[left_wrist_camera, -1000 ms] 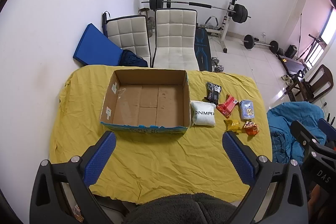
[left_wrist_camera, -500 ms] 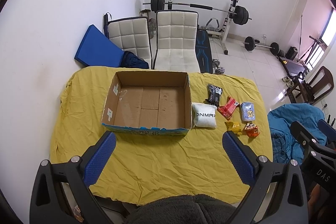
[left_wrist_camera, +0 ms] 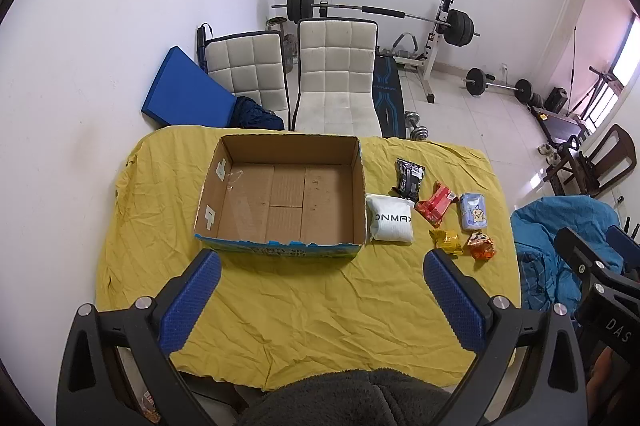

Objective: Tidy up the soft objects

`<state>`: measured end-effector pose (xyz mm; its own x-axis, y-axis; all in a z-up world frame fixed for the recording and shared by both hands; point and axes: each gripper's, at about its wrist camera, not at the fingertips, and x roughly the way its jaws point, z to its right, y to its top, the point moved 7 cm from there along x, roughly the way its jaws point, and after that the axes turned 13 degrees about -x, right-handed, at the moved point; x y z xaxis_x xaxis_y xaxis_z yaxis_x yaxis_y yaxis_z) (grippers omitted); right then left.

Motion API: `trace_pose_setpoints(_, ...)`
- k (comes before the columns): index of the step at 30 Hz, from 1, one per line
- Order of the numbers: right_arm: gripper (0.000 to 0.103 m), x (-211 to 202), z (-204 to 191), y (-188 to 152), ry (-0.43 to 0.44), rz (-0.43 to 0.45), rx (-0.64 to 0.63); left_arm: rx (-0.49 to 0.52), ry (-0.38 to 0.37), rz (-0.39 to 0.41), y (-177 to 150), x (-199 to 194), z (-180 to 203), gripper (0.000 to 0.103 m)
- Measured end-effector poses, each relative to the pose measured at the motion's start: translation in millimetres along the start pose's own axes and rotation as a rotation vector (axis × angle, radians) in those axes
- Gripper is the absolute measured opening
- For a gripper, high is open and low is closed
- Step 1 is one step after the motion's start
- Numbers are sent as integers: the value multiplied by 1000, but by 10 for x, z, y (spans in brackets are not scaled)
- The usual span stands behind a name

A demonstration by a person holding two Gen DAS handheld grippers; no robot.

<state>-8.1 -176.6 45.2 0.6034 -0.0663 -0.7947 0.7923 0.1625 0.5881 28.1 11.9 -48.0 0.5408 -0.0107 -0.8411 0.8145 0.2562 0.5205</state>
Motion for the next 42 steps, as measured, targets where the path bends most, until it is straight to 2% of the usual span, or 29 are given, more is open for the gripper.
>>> trace_pose_setpoints(17,103,102,19,-39,7,-14,16,3,3,-16,20,15,41,103)
trace_pose_setpoints(25,103,441,294,-131,-10,-70,71,19,-11,-52,44,235,214,103)
trace_pose_setpoints(30,103,963,743,-234,-15,-152,122,78,-23,-76,126,579,530,103)
trace_pose_setpoints(34,103,1531,1134,-296,-8,-222,137,125,-35,-135,181,1080,852,103)
trace_pose_setpoints(36,103,1888,1347,-326,-9,-263,140,142,-62,-178,199,1367,1045,103)
trace_pose_setpoints(42,103,3209,1793,-446,21,-407,120,176,-63,-282,285,2219,1498,103)
